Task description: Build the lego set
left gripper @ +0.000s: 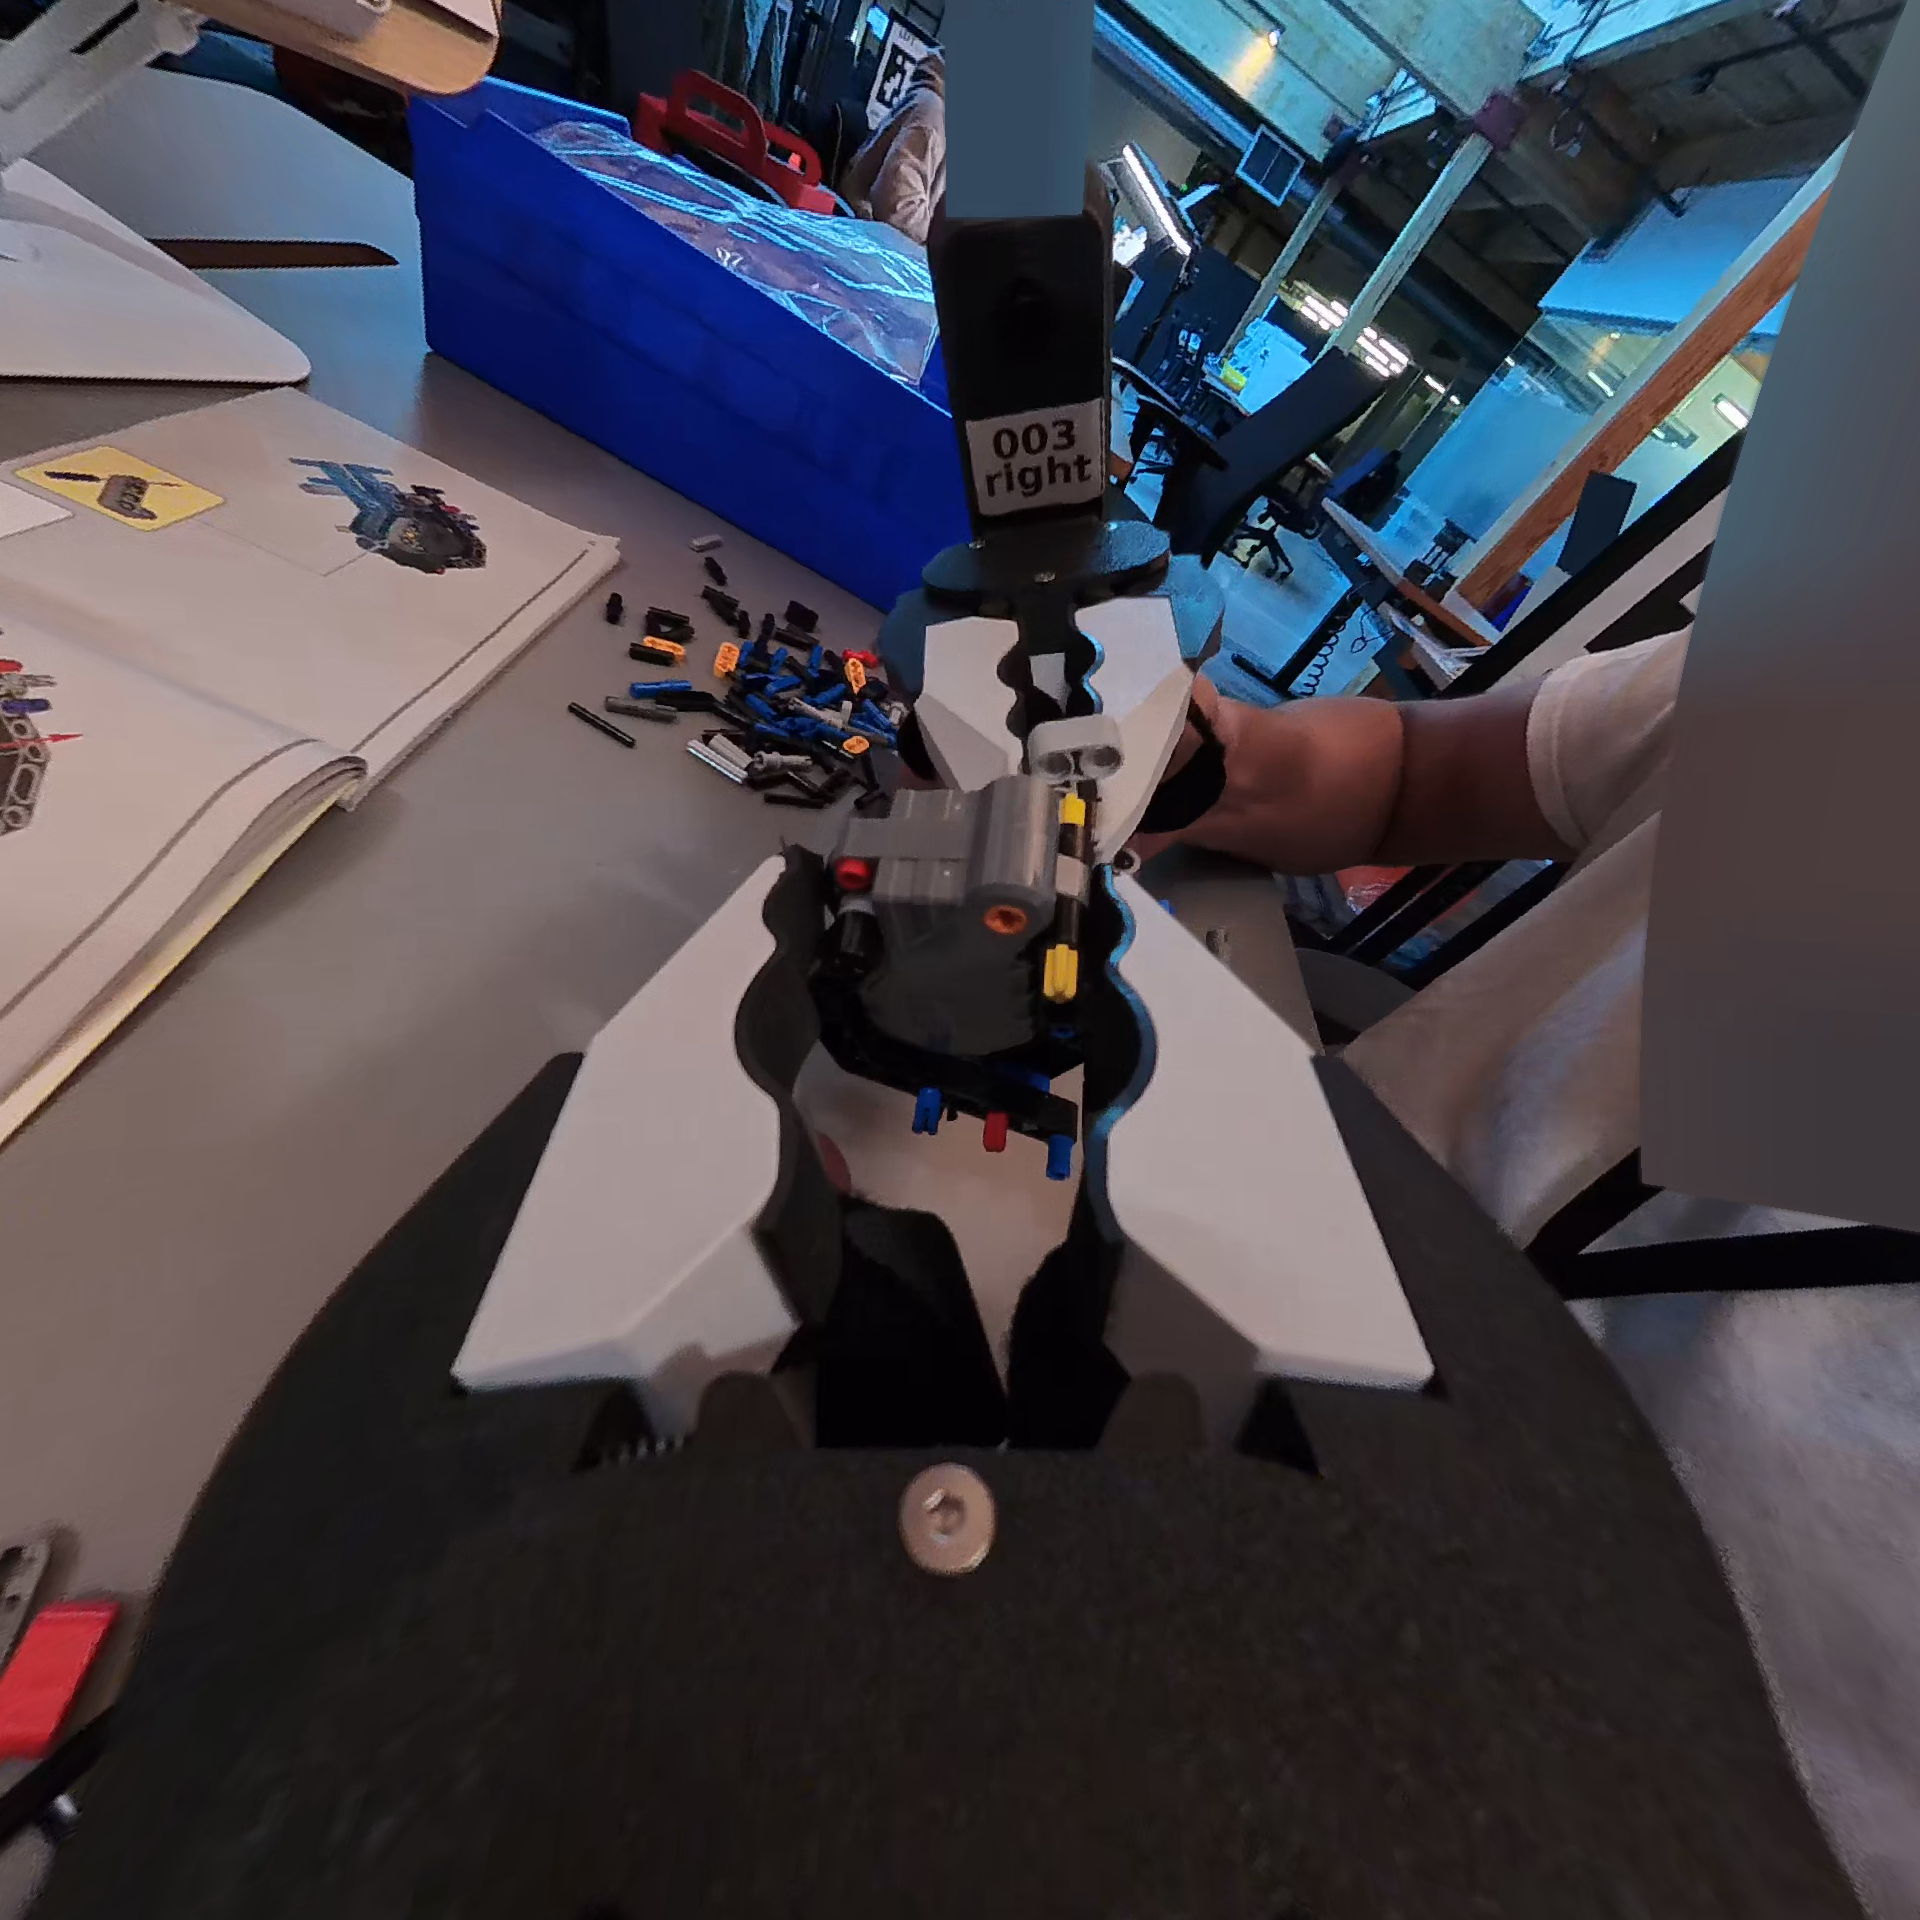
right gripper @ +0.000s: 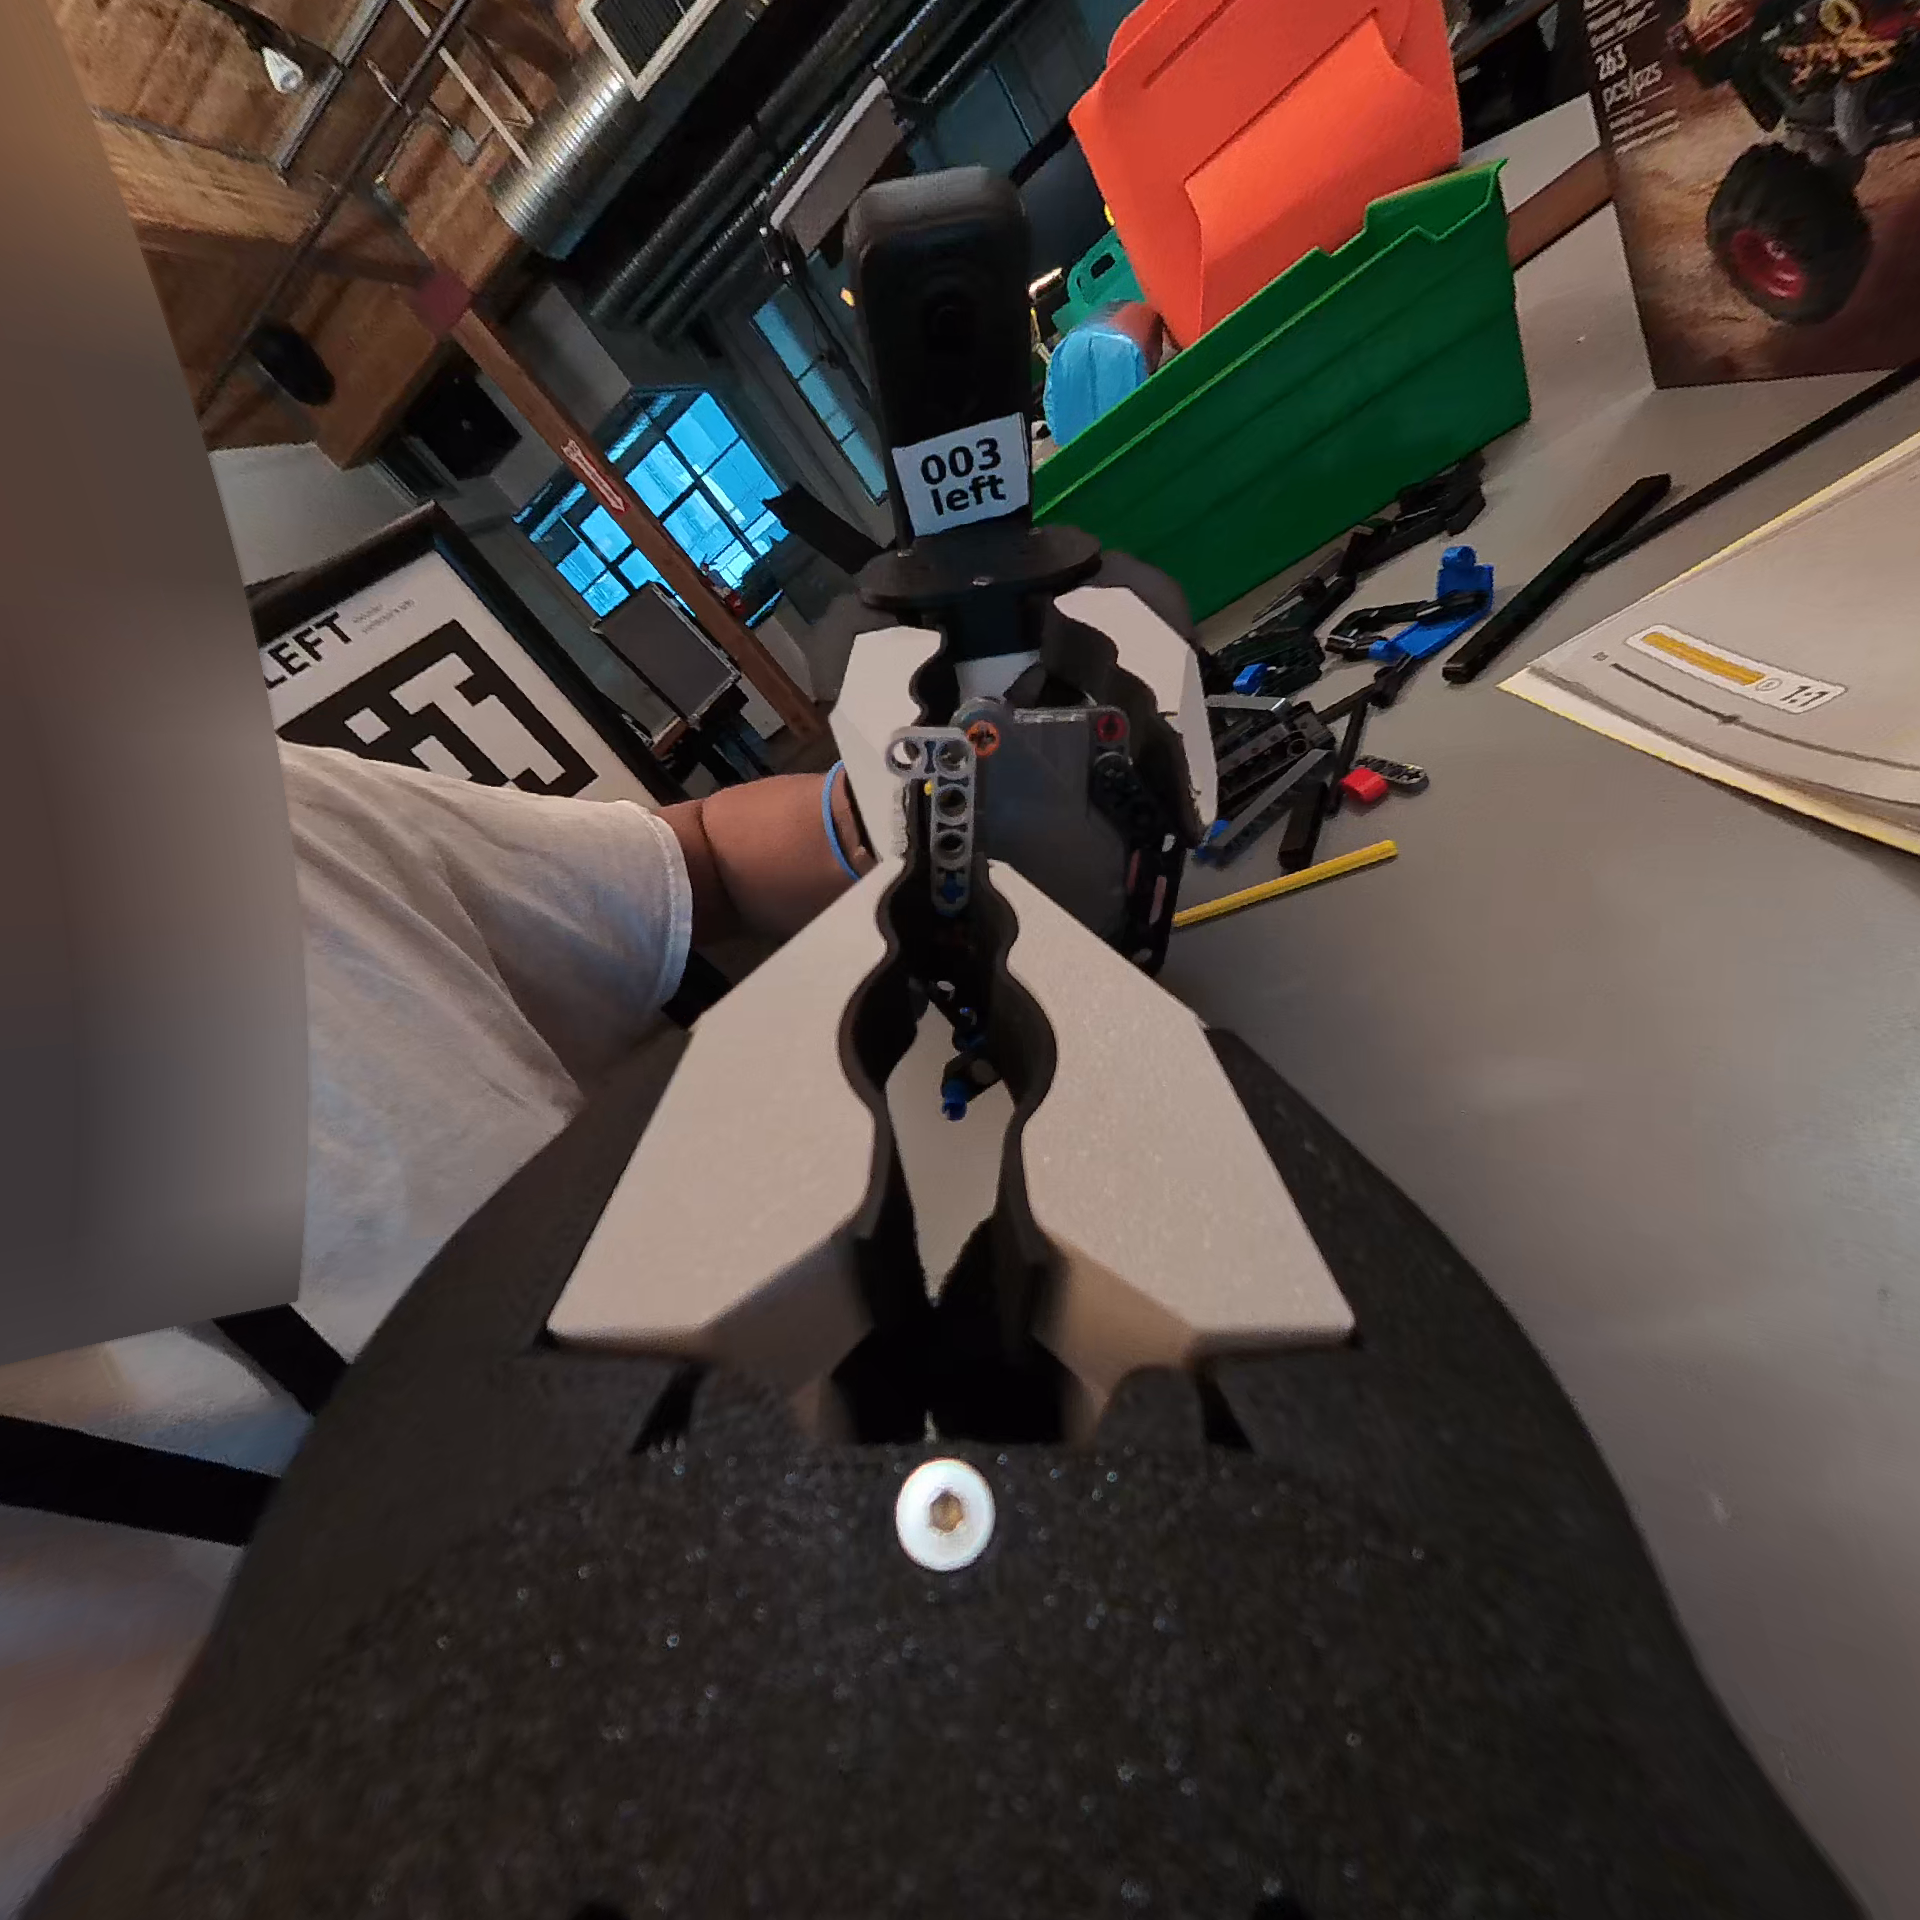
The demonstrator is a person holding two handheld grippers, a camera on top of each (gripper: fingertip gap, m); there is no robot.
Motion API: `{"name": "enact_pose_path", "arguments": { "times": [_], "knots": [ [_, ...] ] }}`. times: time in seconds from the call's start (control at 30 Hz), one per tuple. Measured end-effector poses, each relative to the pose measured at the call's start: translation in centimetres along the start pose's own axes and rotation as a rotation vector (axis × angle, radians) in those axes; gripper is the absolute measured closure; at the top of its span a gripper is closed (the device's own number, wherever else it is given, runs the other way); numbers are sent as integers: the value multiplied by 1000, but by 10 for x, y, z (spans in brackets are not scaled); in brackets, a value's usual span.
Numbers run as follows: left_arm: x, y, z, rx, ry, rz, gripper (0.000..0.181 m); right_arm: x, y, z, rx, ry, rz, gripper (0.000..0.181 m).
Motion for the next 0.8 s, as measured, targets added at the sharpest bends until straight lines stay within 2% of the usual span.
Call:
{"name": "enact_pose_path", "arguments": {
  "times": [0.2,0.53,0.8],
  "knots": [
    [-4,-1,3,22,-41,2,133,-4,2,-1,-35,-44,-39,175],
    [-7,4,5,91,-131,124,133,-10,1,0,40,-123,-13,175],
    [-13,-1,5,59,-143,57,133,-13,6,2,30,-149,-3,175]
  ]
}}
Point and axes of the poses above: each gripper's, where its closed fingertips meet, z out along the fingers, x out of its top, y = z × x across the jaws, the point moved 4 cm from there along -z, back along the fingers, and after that the axes turned 8 degrees about -y, right-handed, at the moved point
